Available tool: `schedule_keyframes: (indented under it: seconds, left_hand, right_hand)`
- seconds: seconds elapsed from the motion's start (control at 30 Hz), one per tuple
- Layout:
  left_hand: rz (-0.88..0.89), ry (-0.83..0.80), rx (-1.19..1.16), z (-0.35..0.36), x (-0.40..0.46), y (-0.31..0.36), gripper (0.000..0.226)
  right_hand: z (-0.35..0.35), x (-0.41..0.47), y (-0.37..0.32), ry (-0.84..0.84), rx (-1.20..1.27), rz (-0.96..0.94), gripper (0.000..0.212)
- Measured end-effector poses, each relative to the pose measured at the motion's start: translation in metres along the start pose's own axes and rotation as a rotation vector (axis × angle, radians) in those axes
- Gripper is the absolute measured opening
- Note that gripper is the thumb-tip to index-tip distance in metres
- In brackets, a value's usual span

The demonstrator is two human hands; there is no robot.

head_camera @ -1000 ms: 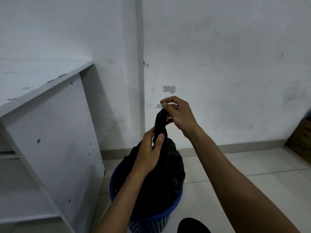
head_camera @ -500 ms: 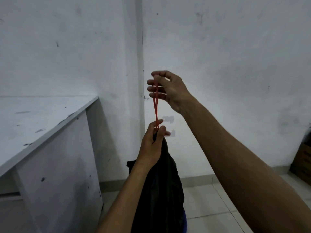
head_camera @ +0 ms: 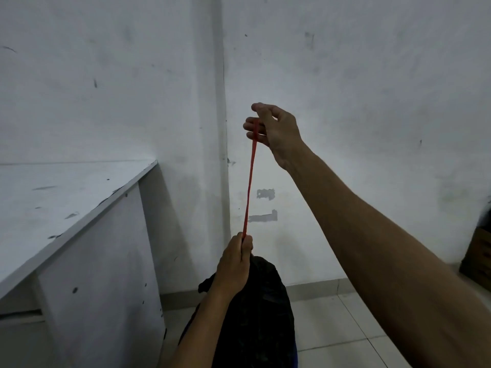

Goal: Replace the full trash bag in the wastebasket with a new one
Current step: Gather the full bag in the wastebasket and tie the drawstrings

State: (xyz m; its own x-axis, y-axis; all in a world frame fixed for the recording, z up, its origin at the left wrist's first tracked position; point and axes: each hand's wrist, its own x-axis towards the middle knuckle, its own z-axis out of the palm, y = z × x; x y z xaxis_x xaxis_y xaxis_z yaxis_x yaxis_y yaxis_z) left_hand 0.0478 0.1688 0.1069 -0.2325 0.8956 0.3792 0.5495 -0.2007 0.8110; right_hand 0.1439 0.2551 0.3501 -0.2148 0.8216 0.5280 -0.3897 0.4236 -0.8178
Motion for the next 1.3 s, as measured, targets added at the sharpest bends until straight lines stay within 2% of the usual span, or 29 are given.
schedule_keyframes:
  seconds: [0.13, 0.33, 0.37, 0.43, 0.5, 0.53, 0.6, 0.63, 0.67, 0.73, 0.8, 0.93, 1.07, 1.13, 1.23, 1.3]
  left_hand:
    - [0.003, 0.004, 0.008, 0.000, -0.005, -0.001, 0.034]
    - [0.033, 0.071, -0.012, -0.006, -0.009, 0.006, 0.058]
    - [0.021, 0.078, -0.026, -0.006, -0.009, 0.007, 0.059]
    - [-0.007, 0.092, -0.049, -0.008, -0.009, 0.011, 0.050]
    - [-0.008, 0.094, -0.045, -0.011, -0.011, 0.014, 0.040]
    - [0.012, 0.093, -0.030, -0.012, -0.012, 0.015, 0.043]
    - [0.030, 0.053, -0.006, -0.012, -0.017, 0.016, 0.048]
    - [0.030, 0.027, -0.005, -0.011, -0.021, 0.014, 0.047]
    - [0.021, 0.014, -0.006, -0.009, -0.024, 0.011, 0.047]
    - [-0.037, 0.038, -0.015, -0.007, -0.029, 0.006, 0.055]
    - [-0.061, 0.071, -0.029, -0.007, -0.033, -0.003, 0.065]
    - [-0.094, 0.136, 0.016, -0.007, -0.042, -0.035, 0.073]
    - [-0.093, 0.262, 0.190, -0.008, -0.049, -0.074, 0.058]
    - [-0.227, 0.236, 0.243, -0.010, -0.051, -0.095, 0.060]
    - [-0.553, 0.041, 0.229, -0.009, -0.059, -0.122, 0.090]
    - [-0.656, -0.049, 0.206, -0.007, -0.066, -0.132, 0.101]
  right_hand:
    - [-0.008, -0.006, 0.004, -0.022, -0.053, -0.029, 0.031]
    - [-0.019, -0.021, 0.019, -0.073, -0.267, -0.051, 0.033]
    - [-0.021, -0.027, 0.025, -0.064, -0.335, -0.062, 0.036]
    - [-0.025, -0.050, 0.044, 0.023, -0.460, -0.048, 0.056]
    - [-0.027, -0.086, 0.071, 0.119, -0.498, 0.098, 0.082]
    - [-0.026, -0.103, 0.086, 0.088, -0.509, 0.221, 0.094]
    - [-0.023, -0.131, 0.111, -0.116, -0.526, 0.487, 0.110]
    - [-0.021, -0.140, 0.121, -0.209, -0.509, 0.580, 0.105]
    - [-0.019, -0.146, 0.130, -0.246, -0.471, 0.622, 0.092]
    - [-0.018, -0.154, 0.141, -0.182, -0.364, 0.592, 0.059]
    - [-0.020, -0.157, 0.150, -0.085, -0.296, 0.535, 0.046]
    - [-0.030, -0.167, 0.167, -0.047, -0.358, 0.512, 0.047]
    - [-0.040, -0.186, 0.189, -0.011, -0.581, 0.334, 0.046]
    - [-0.050, -0.198, 0.207, -0.029, -0.675, 0.294, 0.044]
    - [-0.067, -0.218, 0.231, -0.037, -0.805, 0.225, 0.043]
    - [-0.078, -0.231, 0.239, -0.051, -0.902, 0.187, 0.045]
